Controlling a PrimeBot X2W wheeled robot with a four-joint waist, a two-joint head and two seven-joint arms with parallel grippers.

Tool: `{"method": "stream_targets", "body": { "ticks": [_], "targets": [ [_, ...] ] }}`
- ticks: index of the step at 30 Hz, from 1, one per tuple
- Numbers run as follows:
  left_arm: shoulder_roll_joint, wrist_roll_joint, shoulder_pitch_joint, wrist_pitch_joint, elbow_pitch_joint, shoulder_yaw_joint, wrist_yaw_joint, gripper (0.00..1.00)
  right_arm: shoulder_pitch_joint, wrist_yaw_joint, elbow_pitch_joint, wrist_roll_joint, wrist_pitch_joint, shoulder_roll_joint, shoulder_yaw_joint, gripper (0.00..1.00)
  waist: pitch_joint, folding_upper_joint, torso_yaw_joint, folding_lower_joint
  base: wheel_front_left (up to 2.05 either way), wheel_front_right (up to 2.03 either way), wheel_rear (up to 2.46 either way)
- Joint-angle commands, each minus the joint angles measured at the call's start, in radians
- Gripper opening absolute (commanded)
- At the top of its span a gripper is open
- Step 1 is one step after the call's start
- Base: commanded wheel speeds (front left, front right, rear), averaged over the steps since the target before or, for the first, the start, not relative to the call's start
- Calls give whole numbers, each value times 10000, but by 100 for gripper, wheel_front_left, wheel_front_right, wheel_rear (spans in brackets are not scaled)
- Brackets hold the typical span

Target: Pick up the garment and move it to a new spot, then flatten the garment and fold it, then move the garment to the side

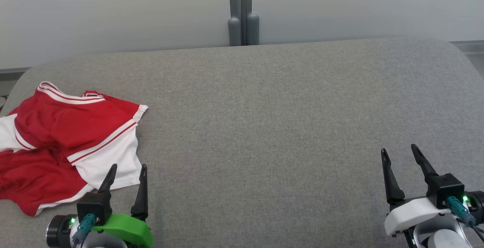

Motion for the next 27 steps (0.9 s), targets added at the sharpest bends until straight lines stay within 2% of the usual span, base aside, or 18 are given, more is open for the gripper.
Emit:
{"method": "stream_targets", "body": {
  "ticks": [1,12,16,20,27],
  "targets": [
    [14,42,-90,-32,16,39,-53,100,54,1,17,-25,-41,-2,-26,100,3,0,1,0,0,0,0],
    [-84,56,-79,-32,82,106,-62,100,110,-1,55,84,-41,49,-45,100,-30,0,45,0,0,0,0],
    [-122,69,-206,-32,124,40,-94,100,124,-1,14,136,-41,-25,5,100,-39,0,249,0,0,0,0],
    [-178,21,-289,-32,108,31,-111,100,227,1,-25,197,-40,-52,99,100,-96,0,836,0,0,0,0],
    [-173,44,-147,-31,124,5,-111,100,222,-1,58,290,-40,-29,362,100,-276,0,2602,0,0,0,0]
  ]
}}
